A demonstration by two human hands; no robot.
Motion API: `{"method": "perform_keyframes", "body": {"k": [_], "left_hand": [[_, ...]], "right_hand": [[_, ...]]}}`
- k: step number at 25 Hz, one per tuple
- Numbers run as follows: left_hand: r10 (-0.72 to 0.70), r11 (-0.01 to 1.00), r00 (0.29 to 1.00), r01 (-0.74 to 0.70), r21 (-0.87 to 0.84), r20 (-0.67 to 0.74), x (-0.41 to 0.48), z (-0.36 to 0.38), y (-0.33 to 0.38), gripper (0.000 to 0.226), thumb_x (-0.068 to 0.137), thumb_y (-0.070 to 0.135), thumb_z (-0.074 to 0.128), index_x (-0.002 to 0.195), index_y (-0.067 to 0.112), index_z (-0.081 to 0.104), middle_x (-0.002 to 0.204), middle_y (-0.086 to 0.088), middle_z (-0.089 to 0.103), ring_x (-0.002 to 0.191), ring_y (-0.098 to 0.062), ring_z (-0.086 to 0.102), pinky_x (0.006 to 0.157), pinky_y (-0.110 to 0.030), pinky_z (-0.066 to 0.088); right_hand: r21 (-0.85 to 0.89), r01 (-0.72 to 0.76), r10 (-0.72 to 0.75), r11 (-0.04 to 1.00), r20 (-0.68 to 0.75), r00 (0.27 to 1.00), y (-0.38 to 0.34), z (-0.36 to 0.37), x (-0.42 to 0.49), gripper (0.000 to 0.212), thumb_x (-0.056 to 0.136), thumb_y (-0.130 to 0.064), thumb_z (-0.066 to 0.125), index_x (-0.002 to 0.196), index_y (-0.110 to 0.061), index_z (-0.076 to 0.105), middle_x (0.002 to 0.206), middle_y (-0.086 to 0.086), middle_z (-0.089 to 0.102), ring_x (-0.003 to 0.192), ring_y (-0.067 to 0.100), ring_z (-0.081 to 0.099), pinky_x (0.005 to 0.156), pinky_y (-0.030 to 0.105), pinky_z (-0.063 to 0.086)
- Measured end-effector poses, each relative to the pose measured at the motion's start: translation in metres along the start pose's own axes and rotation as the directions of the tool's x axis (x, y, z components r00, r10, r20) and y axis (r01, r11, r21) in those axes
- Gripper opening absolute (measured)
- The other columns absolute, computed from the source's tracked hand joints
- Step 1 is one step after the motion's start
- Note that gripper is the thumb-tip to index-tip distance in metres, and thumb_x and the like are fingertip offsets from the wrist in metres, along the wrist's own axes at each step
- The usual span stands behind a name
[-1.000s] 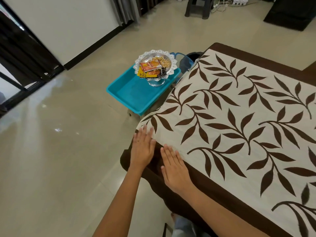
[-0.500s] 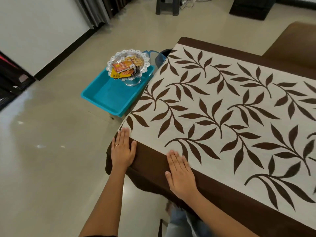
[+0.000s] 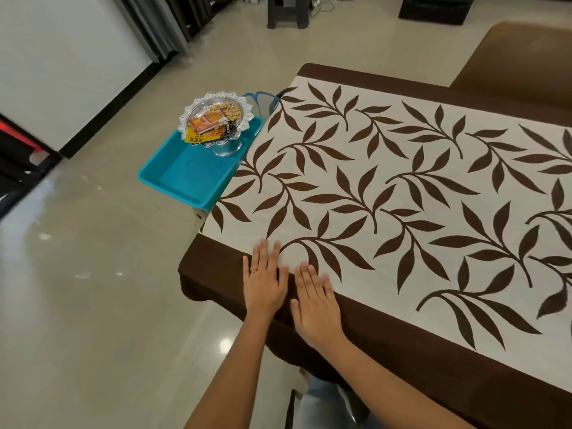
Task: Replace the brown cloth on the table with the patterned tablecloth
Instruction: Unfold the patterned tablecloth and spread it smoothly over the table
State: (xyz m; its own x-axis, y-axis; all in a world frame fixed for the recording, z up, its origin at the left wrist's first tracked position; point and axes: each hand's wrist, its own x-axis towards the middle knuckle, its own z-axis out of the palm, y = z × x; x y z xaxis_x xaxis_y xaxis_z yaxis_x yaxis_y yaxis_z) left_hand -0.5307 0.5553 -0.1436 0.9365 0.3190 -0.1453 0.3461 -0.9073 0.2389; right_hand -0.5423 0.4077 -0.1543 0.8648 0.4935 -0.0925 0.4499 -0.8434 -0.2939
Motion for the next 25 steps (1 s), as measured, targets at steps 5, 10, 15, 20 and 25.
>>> {"method": "perform_keyframes", "body": {"k": [5, 10, 15, 20, 25], "left_hand": [[-0.001, 1.0, 1.0, 0.001, 0.02, 0.0, 0.004, 0.002, 0.002, 0.057, 0.098, 0.052, 0.014, 0.152, 0.037, 0.003, 0.161, 0.001, 0.005, 0.148, -0.017, -0.001, 0.119, -0.045, 0.0], [-0.039, 0.988, 0.998, 0.031, 0.15, 0.047, 0.005, 0.0, 0.009, 0.058, 0.1, 0.049, 0.016, 0.152, 0.034, -0.004, 0.161, -0.005, 0.001, 0.148, -0.025, -0.001, 0.117, -0.048, -0.001], [0.056, 0.991, 0.996, -0.048, 0.123, -0.067, -0.035, 0.014, 0.094, 0.056, 0.101, 0.036, 0.025, 0.153, 0.019, 0.01, 0.159, -0.015, 0.011, 0.147, -0.032, 0.006, 0.119, -0.051, 0.008], [0.361, 0.926, 0.932, -0.362, -0.106, -0.026, -0.122, 0.079, 0.239, 0.054, 0.102, 0.038, 0.016, 0.153, 0.019, 0.015, 0.16, -0.006, 0.01, 0.148, -0.017, 0.001, 0.12, -0.04, 0.0], [0.44, 0.866, 0.898, -0.417, -0.275, 0.024, -0.164, 0.098, 0.281, 0.061, 0.098, 0.049, -0.001, 0.152, 0.02, 0.009, 0.159, 0.006, -0.001, 0.146, -0.005, -0.008, 0.118, -0.029, -0.011]], "right_hand": [[-0.013, -0.093, 0.092, 0.996, -0.031, 0.995, 0.065, -0.013, -0.056, 0.067, 0.096, -0.045, 0.031, 0.152, -0.011, 0.017, 0.16, 0.006, 0.013, 0.148, 0.02, 0.006, 0.117, 0.044, 0.011], [0.003, -0.213, 0.213, 0.977, -0.085, 0.973, 0.154, -0.033, -0.136, 0.071, 0.095, -0.048, 0.031, 0.153, -0.011, 0.014, 0.161, 0.006, 0.01, 0.149, 0.018, 0.001, 0.118, 0.044, 0.009], [0.004, -0.22, 0.22, 0.975, -0.057, 0.974, 0.191, -0.043, -0.174, 0.07, 0.095, -0.045, 0.033, 0.152, -0.008, 0.015, 0.16, 0.008, 0.01, 0.149, 0.02, 0.002, 0.118, 0.042, 0.008], [0.031, -0.189, 0.191, 0.981, -0.064, 0.98, 0.194, -0.052, -0.171, 0.063, 0.093, -0.034, 0.034, 0.148, -0.003, 0.029, 0.156, 0.016, 0.022, 0.146, 0.027, 0.017, 0.113, 0.043, 0.015], [-0.035, -0.146, 0.142, 0.989, -0.095, 0.985, 0.225, -0.046, -0.202, 0.07, 0.094, -0.041, 0.037, 0.151, -0.006, 0.018, 0.159, 0.014, 0.013, 0.147, 0.026, 0.013, 0.113, 0.045, 0.015]]}}
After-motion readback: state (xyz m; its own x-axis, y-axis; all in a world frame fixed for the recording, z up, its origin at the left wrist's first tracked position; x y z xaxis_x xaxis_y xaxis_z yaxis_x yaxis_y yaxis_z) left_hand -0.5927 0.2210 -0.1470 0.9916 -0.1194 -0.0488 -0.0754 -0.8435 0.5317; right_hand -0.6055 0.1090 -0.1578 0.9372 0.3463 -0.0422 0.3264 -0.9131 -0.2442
